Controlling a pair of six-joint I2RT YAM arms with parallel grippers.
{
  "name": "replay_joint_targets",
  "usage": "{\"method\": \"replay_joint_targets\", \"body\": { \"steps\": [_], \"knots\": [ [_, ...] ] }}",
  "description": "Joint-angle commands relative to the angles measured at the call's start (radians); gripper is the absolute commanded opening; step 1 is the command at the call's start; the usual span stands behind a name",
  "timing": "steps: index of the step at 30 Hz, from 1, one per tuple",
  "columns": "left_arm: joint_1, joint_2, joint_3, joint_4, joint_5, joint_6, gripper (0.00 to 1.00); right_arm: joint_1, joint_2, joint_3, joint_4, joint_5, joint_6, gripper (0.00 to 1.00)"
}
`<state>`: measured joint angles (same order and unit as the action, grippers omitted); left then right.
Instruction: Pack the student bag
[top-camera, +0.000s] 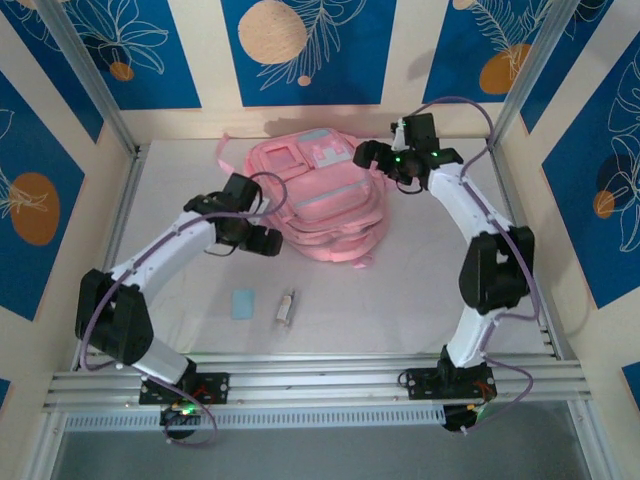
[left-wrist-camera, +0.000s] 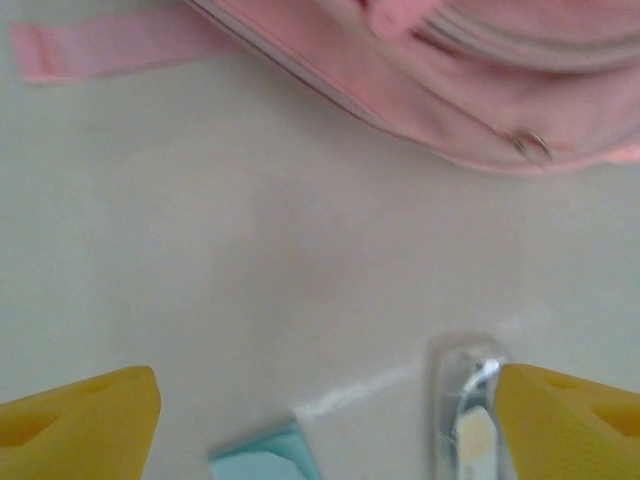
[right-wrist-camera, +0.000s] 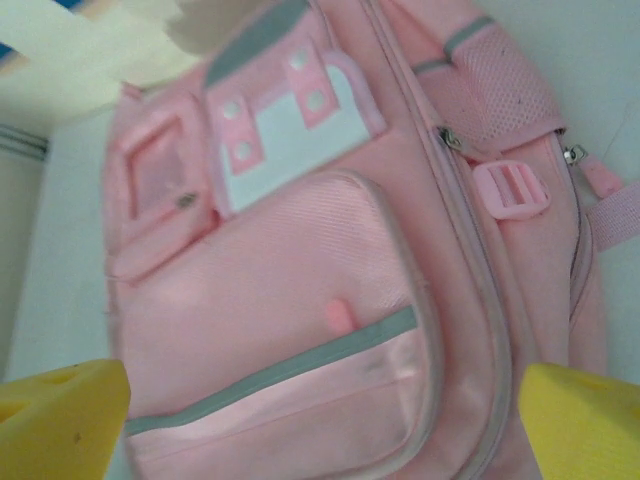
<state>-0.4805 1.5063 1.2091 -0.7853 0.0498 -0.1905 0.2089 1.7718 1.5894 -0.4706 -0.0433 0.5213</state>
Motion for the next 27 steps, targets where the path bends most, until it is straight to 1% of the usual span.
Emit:
{"method": "replay_joint_targets", "body": {
  "steps": [1,2,4,5,7,13,19,24,26,27],
  "knots": [
    [-0.057,-0.056,-0.096,0.009,0.091,-0.079,0.87,-0.012,-0.091,-0.062,0.005,0.018,0.103,0.99],
    [-0.072,-0.069,-0.125,0.022,0.099,-0.097,0.87,-0.022,-0.11,-0.078,0.005,-0.004,0.121,0.99],
    [-0.106,-0.097,-0.193,0.061,0.122,-0.134,0.87,-0.055,-0.152,-0.127,0.039,-0.102,0.154,0.99],
    [-0.119,-0.105,-0.216,0.073,0.119,-0.15,0.88,-0.065,-0.17,-0.154,0.057,-0.13,0.167,0.99],
    [-0.15,-0.122,-0.266,0.103,0.121,-0.175,0.89,-0.072,-0.216,-0.214,0.084,-0.145,0.171,0.99],
    [-0.229,-0.118,-0.337,0.166,0.099,-0.221,0.93,-0.057,-0.32,-0.335,0.053,-0.086,0.189,0.99],
    [-0.293,-0.029,-0.362,0.234,0.101,-0.268,0.92,0.009,-0.43,-0.489,0.032,0.034,0.229,0.99],
    [-0.334,0.052,-0.354,0.278,0.084,-0.286,0.86,0.042,-0.502,-0.572,0.032,0.066,0.259,0.99],
    [-0.348,0.085,-0.343,0.278,0.059,-0.292,0.82,0.052,-0.52,-0.584,0.021,0.085,0.26,0.99],
    [-0.355,0.1,-0.338,0.28,0.051,-0.292,0.77,0.056,-0.527,-0.591,0.018,0.093,0.259,0.99]
  ]
}}
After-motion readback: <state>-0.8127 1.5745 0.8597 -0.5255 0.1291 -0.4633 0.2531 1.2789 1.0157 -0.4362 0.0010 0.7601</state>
